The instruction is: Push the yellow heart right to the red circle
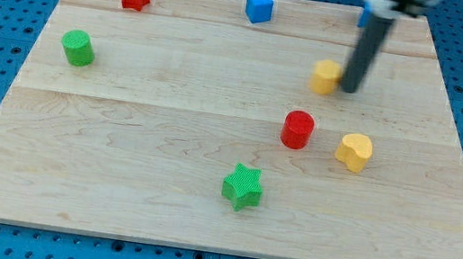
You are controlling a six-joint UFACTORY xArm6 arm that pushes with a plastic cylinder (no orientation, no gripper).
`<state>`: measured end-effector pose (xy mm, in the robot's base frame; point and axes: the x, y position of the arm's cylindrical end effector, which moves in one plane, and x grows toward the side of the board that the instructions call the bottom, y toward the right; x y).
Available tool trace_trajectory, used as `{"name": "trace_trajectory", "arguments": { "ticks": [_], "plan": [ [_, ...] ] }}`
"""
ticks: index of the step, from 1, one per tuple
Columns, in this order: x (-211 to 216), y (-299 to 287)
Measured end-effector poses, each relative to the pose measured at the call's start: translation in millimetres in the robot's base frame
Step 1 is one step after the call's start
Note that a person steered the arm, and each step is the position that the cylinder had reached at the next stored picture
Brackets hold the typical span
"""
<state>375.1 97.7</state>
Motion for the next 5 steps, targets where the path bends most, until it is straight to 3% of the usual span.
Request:
{"name": "trace_trajectory", "arguments": {
  "ticks": [2, 3, 4, 5],
  "plan": [
    [73, 99],
    [159, 46],
    [176, 14],
    [122, 4]
  ]
}}
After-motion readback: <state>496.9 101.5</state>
